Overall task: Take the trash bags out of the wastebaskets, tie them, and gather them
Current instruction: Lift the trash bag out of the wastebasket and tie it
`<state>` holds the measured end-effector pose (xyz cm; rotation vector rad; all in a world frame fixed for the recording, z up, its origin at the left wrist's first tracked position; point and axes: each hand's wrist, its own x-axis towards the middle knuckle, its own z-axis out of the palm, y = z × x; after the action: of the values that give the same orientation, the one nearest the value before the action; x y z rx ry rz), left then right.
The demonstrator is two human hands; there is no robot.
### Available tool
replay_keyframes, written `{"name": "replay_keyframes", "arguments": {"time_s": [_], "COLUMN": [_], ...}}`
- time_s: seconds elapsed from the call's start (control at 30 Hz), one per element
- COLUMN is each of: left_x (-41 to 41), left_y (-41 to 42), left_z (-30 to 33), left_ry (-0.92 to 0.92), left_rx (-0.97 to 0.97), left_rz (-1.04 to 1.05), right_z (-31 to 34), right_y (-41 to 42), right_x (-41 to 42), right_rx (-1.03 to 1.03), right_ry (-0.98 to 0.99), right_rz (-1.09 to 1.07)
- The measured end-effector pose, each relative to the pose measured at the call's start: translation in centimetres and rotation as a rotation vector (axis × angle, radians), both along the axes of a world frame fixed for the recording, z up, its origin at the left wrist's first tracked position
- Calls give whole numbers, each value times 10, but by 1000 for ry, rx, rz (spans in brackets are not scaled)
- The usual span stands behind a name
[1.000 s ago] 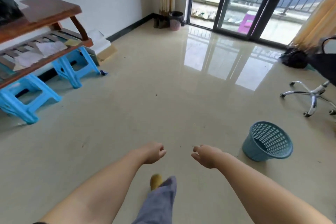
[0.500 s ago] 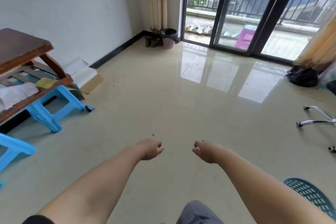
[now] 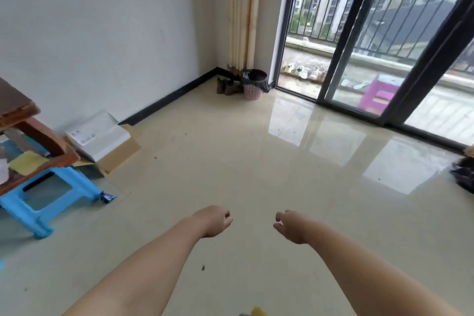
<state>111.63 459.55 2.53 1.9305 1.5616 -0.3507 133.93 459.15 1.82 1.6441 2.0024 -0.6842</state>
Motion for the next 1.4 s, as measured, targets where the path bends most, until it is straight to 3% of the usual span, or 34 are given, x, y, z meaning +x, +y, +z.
{"name": "replay_keyframes", "arguments": {"time_s": [0.27,0.7,1.4], "left_x": [8,-66,-14], "left_y": [186,553,1044], "left_z": [-8,16,-15], "left_ry": [-11,75,-24], "left_rx": [-49,36,-38], "left_rz": [16,-30,11], "right_z": [-7,14,-1], "right_y": [199,545,1045], "right_x": [3,-58,-5], "right_rx": [-12,60,29], "right_ry": [-27,32,-25], "right_rz": [63,-35,-25]}}
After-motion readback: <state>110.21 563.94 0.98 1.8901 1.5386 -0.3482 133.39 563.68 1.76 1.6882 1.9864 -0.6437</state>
